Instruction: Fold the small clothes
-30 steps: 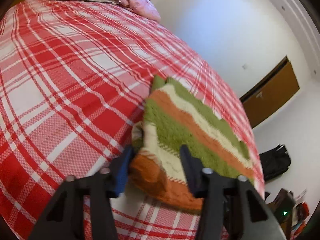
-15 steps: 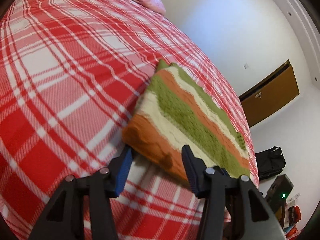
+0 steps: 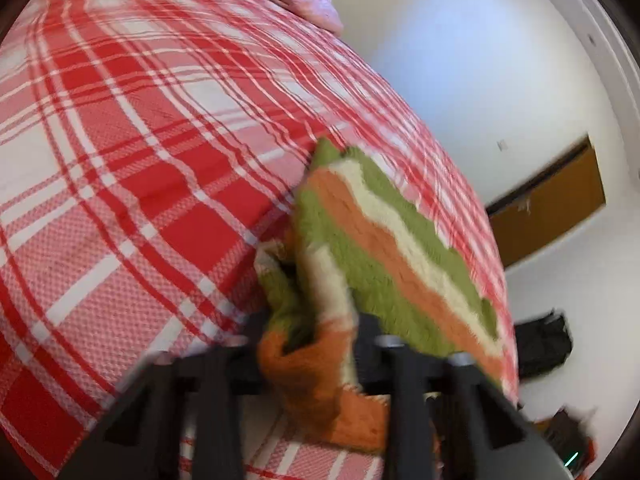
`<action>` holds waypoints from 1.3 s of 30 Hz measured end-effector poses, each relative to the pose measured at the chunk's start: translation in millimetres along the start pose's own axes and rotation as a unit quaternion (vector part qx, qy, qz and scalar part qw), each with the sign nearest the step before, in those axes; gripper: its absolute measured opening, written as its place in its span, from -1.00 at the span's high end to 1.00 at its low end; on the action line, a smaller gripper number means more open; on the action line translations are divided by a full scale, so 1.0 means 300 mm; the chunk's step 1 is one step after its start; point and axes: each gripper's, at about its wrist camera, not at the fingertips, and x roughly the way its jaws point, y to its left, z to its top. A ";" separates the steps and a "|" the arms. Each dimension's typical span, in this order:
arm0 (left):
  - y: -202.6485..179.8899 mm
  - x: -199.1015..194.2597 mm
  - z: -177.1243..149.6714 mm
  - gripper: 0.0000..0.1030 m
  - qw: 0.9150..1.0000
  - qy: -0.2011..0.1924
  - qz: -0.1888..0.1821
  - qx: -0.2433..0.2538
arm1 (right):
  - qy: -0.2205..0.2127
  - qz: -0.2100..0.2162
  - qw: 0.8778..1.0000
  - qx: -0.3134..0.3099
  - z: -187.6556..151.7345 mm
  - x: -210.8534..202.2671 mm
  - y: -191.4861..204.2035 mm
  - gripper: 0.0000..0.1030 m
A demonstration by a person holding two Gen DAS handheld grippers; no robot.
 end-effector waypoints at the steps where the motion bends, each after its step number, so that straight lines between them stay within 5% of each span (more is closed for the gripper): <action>1: -0.001 -0.004 -0.015 0.69 1.000 -0.001 0.005 0.013 | 0.000 0.019 1.000 0.025 0.030 -0.008 -0.021 0.20; 5: -0.003 -0.031 -0.028 0.77 0.999 -0.018 -0.009 0.035 | 0.022 0.063 0.997 0.048 0.168 0.011 -0.022 0.05; 11: -0.052 -0.069 -0.037 0.81 0.994 -0.067 -0.024 0.077 | 0.071 0.115 0.991 -0.004 0.390 0.136 0.125 -0.10; 19: -0.080 -0.086 -0.043 0.81 0.991 -0.087 -0.042 0.093 | 0.180 0.118 0.976 -0.039 0.495 0.370 0.284 -0.10; 25: -0.053 -0.077 -0.057 0.81 0.993 -0.086 -0.036 0.076 | 0.229 0.094 0.966 -0.077 0.519 0.506 0.431 -0.10; 29: -0.063 -0.079 -0.061 0.81 0.991 -0.091 -0.036 0.089 | 0.272 0.037 0.955 -0.110 0.497 0.623 0.506 -0.12; 32: -0.061 -0.082 -0.069 0.81 0.990 -0.095 -0.032 0.096 | 0.272 0.025 0.952 -0.139 0.485 0.649 0.547 -0.39; 39: -0.056 -0.079 -0.089 0.81 0.990 -0.096 -0.022 0.103 | 0.266 -0.041 0.929 -0.254 0.420 0.687 0.648 -0.39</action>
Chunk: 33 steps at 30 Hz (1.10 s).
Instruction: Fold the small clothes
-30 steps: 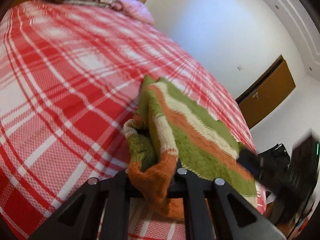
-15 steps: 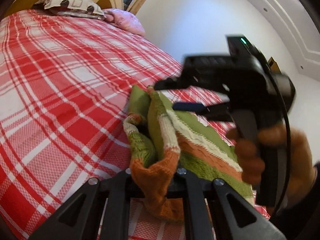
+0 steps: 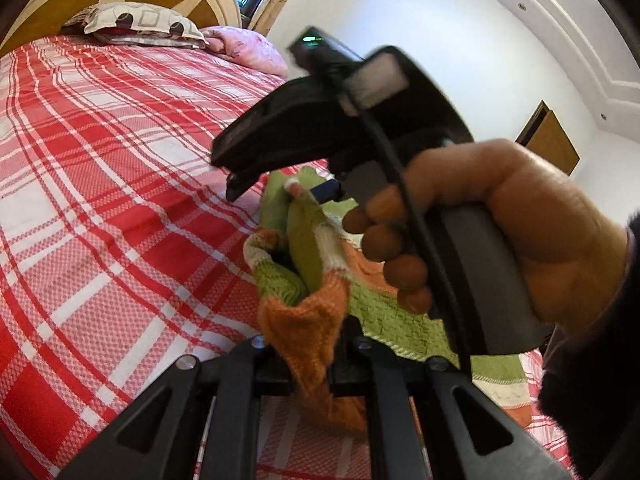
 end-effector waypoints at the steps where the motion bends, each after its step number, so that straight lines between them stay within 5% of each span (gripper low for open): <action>1: -0.003 -0.002 -0.002 0.81 1.000 0.000 0.000 0.002 | -0.001 -0.008 1.000 -0.011 -0.001 -0.003 0.006 -0.37; 3: -0.007 -0.011 -0.003 0.81 1.000 -0.002 0.000 0.006 | -0.005 -0.016 1.000 -0.022 -0.014 -0.007 0.007 -0.22; 5: -0.021 -0.013 -0.002 0.81 1.000 -0.002 0.001 0.011 | -0.011 -0.026 0.999 -0.015 -0.019 -0.025 -0.024 0.41; 8: -0.031 -0.006 0.005 0.81 1.000 -0.001 0.006 0.018 | -0.024 0.029 0.998 0.045 -0.031 -0.047 -0.127 0.77; 15: -0.116 -0.025 0.034 0.81 0.999 -0.004 0.000 0.053 | -0.105 0.189 0.959 0.180 -0.152 -0.173 -0.348 0.81; 18: -0.180 -0.043 0.054 0.81 0.997 -0.008 -0.013 0.082 | -0.141 0.210 0.946 0.205 -0.210 -0.254 -0.427 0.81; 33: -0.582 -0.019 -0.053 0.81 0.973 0.004 -0.087 0.214 | -0.208 0.158 0.928 0.264 -0.600 -0.476 -0.853 0.82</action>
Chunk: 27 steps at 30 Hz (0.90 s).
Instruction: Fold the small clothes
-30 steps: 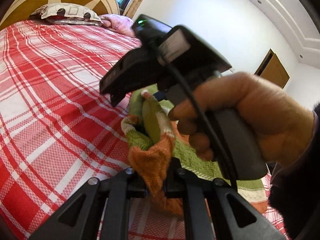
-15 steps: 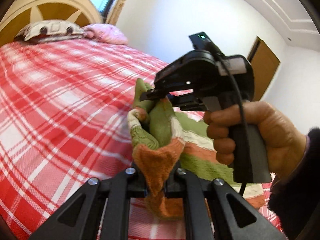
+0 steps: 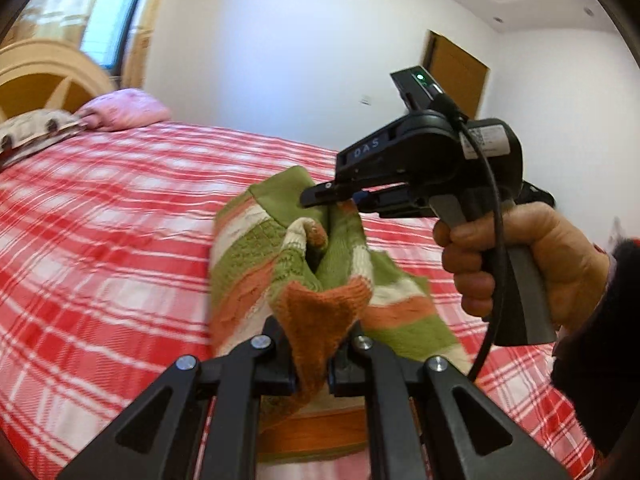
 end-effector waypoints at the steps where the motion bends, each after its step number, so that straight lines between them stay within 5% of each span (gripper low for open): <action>1: -0.025 0.010 -0.003 0.81 1.000 0.002 -0.005 0.007 | -0.004 -0.003 1.000 0.005 -0.008 -0.021 -0.035 0.82; 13: -0.303 0.138 -0.093 0.81 0.993 0.053 -0.051 0.089 | -0.041 -0.023 0.996 0.081 -0.200 -0.168 -0.422 0.82; 27: -0.407 0.228 -0.212 0.80 0.980 0.120 -0.051 0.152 | -0.071 -0.037 0.986 0.145 -0.369 -0.123 -0.593 0.82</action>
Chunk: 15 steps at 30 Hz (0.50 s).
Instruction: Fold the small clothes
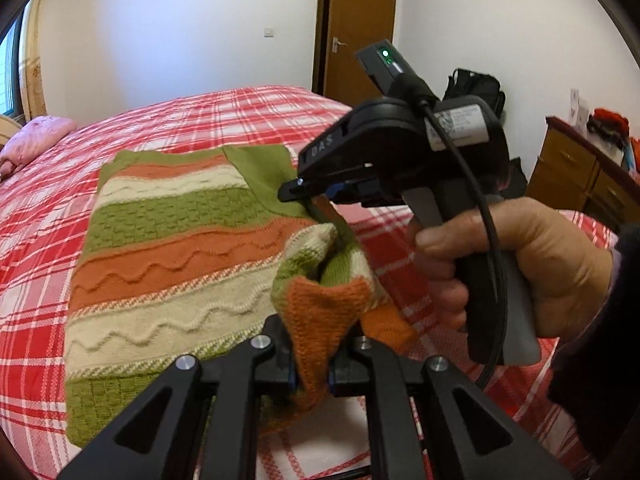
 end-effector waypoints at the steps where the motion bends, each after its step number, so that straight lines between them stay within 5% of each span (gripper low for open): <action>1: -0.003 -0.002 0.000 0.76 1.000 0.003 -0.001 0.001 | -0.001 -0.007 1.000 -0.004 0.002 -0.001 0.005 0.82; 4: 0.016 -0.031 0.004 0.52 1.000 0.017 -0.015 -0.005 | -0.007 -0.028 0.999 -0.032 0.003 -0.016 0.038 0.69; 6: 0.040 -0.073 -0.002 0.19 1.000 0.022 -0.016 -0.011 | -0.026 -0.056 0.997 -0.039 -0.001 -0.075 0.053 0.63; 8: 0.077 -0.116 -0.013 -0.42 1.000 0.015 -0.015 -0.015 | -0.050 -0.073 0.996 -0.019 -0.010 -0.154 0.052 0.62; 15: 0.253 -0.271 -0.080 -0.57 0.997 -0.018 0.032 -0.064 | -0.083 -0.011 0.996 -0.022 -0.220 -0.378 0.141 0.61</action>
